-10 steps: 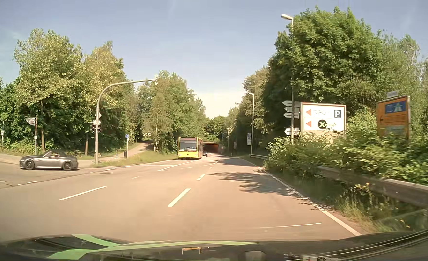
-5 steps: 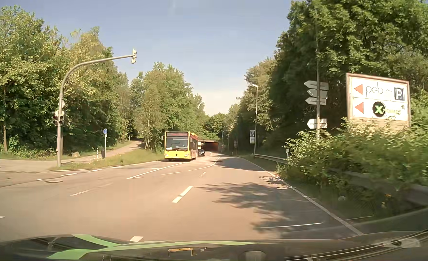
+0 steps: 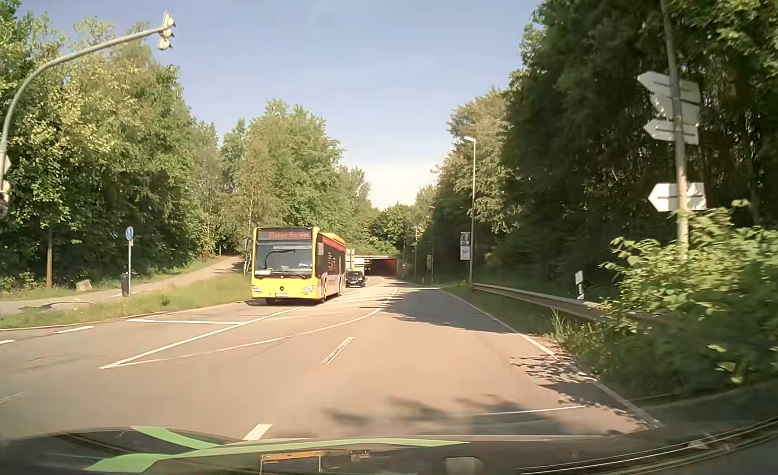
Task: Follow the waypoints while adhering to traffic rules and regulations
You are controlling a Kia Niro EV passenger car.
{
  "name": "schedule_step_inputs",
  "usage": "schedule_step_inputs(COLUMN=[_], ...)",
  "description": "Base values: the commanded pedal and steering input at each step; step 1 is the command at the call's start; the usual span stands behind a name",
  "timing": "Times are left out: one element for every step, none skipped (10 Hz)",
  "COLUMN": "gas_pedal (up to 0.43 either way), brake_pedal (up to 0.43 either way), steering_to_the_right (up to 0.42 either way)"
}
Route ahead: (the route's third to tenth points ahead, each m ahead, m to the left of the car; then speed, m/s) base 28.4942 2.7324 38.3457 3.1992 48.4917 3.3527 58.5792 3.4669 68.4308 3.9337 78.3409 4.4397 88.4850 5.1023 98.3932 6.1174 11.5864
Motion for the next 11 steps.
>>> schedule_step_inputs(gas_pedal=[0.059, 0.059, 0.059, 0.059, 0.039, 0.028, 0.02, 0.008, 0.0, 0.0, 0.02], brake_pedal=[0.0, 0.0, 0.0, 0.0, 0.0, 0.0, 0.0, 0.0, 0.0, 0.0, 0.0], steering_to_the_right=[-0.002, -0.002, -0.002, -0.002, -0.002, -0.002, -0.002, -0.002, -0.002, -0.002, -0.002])
